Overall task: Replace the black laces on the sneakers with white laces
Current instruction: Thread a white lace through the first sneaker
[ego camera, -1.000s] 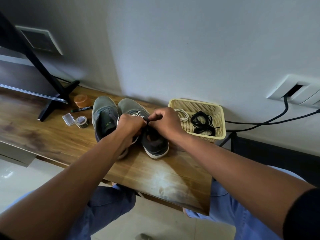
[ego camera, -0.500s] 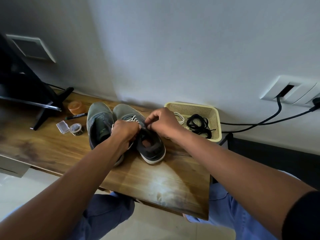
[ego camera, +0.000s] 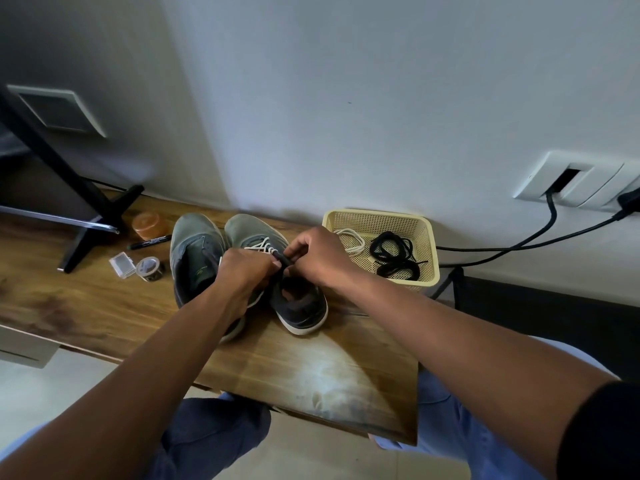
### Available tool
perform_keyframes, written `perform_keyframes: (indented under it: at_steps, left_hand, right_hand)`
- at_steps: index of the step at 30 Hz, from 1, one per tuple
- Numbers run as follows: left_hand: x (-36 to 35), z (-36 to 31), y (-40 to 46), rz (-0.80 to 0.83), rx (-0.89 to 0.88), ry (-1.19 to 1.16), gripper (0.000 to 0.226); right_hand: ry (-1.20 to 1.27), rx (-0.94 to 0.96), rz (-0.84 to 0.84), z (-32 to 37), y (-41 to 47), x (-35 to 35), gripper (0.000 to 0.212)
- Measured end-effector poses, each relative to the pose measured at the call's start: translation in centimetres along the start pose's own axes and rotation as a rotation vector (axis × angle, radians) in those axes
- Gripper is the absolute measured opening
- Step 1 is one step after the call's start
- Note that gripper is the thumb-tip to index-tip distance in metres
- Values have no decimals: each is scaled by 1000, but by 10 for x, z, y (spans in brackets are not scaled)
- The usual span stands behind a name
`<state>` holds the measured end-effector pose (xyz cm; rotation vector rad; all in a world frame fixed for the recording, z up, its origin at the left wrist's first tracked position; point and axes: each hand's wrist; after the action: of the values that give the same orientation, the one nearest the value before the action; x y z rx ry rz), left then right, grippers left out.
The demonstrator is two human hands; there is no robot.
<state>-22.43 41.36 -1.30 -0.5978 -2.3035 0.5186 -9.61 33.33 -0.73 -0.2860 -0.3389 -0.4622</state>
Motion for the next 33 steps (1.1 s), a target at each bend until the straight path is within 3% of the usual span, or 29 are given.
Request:
perform_keyframes:
  at_steps: [6,20,33]
  left_hand:
    - [-3,4,2,-173,-78,107,5]
    - [-16,5,-12,-344,-90,241,2]
    - [-4,8,-6,-202,-129,183,11]
  right_hand:
    - [5,45,-73,-1,-1,2,21]
    - [-155,256,-123,-10,-8,-8,14]
    - [-163,280,-135,-8,-6,-9,17]
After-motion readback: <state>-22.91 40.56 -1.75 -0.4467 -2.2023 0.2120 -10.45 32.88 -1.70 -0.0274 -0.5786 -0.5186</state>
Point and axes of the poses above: each hand's wrist, its own y-axis towards the middle knuckle, its own x-axis out of the back of the hand, z = x × y, and after that the axes turned 15 degrees about y, right-handed
